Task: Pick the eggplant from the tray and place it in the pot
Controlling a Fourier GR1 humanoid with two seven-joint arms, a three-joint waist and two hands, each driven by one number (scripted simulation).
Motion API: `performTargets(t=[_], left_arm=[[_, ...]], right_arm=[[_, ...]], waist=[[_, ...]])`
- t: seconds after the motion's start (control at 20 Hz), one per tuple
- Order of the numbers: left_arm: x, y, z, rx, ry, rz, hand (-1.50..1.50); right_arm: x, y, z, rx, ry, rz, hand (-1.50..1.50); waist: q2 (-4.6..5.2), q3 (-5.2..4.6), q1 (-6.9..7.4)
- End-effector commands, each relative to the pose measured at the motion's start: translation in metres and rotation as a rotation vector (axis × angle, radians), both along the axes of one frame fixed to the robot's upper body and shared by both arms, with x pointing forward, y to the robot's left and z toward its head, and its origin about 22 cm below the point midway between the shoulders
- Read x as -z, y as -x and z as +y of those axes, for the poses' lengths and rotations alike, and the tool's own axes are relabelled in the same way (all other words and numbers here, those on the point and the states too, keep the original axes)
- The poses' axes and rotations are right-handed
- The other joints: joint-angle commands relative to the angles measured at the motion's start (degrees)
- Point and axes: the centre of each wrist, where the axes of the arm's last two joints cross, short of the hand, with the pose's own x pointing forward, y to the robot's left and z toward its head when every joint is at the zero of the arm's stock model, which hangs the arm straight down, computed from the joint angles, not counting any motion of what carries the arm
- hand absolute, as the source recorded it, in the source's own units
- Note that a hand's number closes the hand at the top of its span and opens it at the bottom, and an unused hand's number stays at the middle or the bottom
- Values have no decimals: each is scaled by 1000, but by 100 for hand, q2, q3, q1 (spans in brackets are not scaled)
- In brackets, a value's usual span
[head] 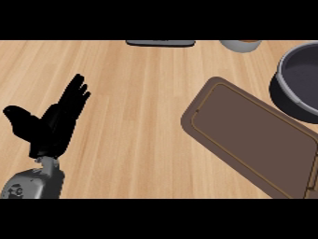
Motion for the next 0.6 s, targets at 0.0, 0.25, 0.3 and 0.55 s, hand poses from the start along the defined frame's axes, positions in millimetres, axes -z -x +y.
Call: performTargets(t=[0.0, 0.25, 0.3, 0.55], left_arm=[[4, 3, -4, -18, 13, -4, 0], [5, 1, -4, -12, 11, -14, 0], [8, -3, 4, -9, -2, 6, 0], [11, 5, 8, -9, -6, 1, 0]], right_arm=[[9, -9, 7, 7, -172, -2, -150], [3, -1, -6, 91, -323, -292, -150], [-1, -2, -6, 116, -354, -336, -150], [-15, 30, -44, 226, -390, -437, -150]], waist=[[-8, -1, -22], [12, 9, -48], [18, 7, -54], [18, 7, -24]])
